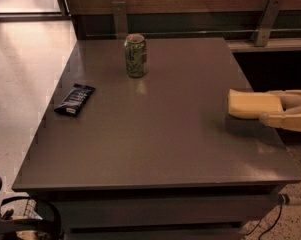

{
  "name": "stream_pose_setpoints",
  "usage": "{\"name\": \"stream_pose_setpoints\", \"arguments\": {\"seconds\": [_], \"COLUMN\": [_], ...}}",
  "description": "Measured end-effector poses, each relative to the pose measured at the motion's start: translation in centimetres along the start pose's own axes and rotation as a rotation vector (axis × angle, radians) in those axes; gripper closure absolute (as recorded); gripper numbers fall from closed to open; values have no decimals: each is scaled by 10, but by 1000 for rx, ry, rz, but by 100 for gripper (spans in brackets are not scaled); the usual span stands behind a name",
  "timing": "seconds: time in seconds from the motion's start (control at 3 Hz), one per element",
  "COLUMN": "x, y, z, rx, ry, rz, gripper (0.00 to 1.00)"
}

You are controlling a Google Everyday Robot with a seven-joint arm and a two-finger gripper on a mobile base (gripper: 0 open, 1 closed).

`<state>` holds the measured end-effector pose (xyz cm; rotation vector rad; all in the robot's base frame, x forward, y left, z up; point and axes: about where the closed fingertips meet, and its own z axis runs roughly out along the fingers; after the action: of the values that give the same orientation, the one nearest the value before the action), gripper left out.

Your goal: Move sponge near green can

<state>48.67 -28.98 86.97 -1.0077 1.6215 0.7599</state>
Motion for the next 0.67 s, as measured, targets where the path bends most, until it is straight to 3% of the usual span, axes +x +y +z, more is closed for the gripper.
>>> {"name": "stream_pose_setpoints", "arguments": {"seconds": [0.33,0.67], "x": [-32,-61], "y": [-47,-71], "z": [13,44], "rx": [65,122], "ry": [44,95], "rz": [-7,-51], "gripper": [100,100]}}
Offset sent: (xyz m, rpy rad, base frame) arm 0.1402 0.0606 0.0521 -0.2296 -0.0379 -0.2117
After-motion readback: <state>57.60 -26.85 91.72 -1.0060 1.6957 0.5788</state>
